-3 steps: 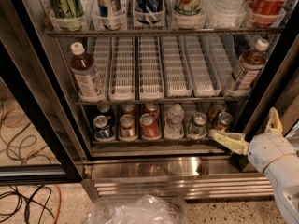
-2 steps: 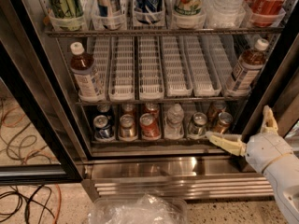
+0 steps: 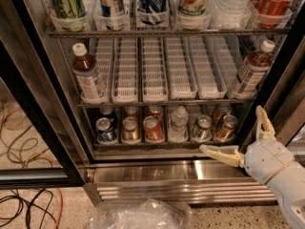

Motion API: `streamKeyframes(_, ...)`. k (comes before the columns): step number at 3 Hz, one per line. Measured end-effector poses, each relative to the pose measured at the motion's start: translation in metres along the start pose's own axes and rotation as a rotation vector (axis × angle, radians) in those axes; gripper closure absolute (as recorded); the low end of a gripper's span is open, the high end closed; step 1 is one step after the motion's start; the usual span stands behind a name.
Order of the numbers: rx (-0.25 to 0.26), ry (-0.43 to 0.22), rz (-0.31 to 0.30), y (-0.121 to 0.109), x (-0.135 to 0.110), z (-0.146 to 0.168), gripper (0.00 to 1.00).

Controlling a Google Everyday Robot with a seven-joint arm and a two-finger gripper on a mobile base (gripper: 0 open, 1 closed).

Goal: Pick water bottle from top shelf of fridge

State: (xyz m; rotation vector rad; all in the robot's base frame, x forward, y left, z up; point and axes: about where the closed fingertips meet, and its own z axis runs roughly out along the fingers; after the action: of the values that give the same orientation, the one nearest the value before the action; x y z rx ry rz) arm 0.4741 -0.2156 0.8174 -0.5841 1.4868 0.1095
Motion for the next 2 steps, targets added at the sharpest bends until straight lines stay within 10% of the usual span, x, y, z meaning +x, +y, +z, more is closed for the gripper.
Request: streamKeyframes(2,-0.021,-0.127,-0.074,0.042,-0.037,-0.038,0.0)
